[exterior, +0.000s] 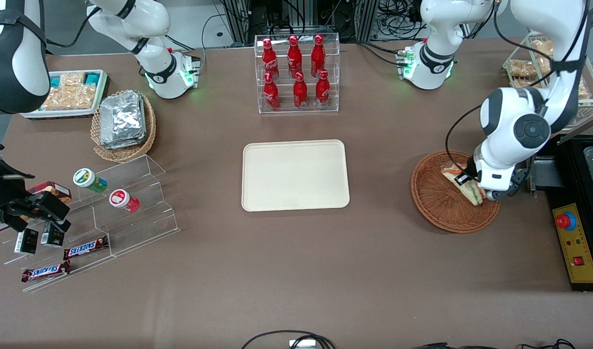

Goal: Place sandwich from basket to tray
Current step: 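Lower the left gripper and close it on the wrapped sandwich, then lift the sandwich with the left gripper and carry it toward the tray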

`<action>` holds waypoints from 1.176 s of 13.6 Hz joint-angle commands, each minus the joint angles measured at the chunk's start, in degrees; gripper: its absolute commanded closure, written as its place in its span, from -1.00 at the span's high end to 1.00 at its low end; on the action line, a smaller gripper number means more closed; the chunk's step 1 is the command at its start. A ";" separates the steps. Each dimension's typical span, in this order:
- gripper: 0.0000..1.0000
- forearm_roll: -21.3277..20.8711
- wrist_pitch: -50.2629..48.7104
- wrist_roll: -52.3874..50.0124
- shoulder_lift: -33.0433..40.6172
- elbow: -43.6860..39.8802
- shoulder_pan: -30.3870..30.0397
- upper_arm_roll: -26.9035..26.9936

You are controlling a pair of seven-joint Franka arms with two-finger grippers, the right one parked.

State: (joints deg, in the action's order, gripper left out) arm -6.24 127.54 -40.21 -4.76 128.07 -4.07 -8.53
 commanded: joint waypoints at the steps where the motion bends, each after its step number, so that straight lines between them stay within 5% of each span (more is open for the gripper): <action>1: -1.00 0.08 -6.32 0.49 -0.59 -7.29 0.21 -4.46; 12: -1.00 -3.95 -6.96 0.48 -0.94 -10.30 0.64 -27.75; 16: -1.00 -3.87 -5.99 -0.22 -2.87 -10.56 5.46 -29.00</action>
State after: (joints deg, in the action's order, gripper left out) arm -9.02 121.06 -40.16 -5.45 119.01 -0.62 -37.73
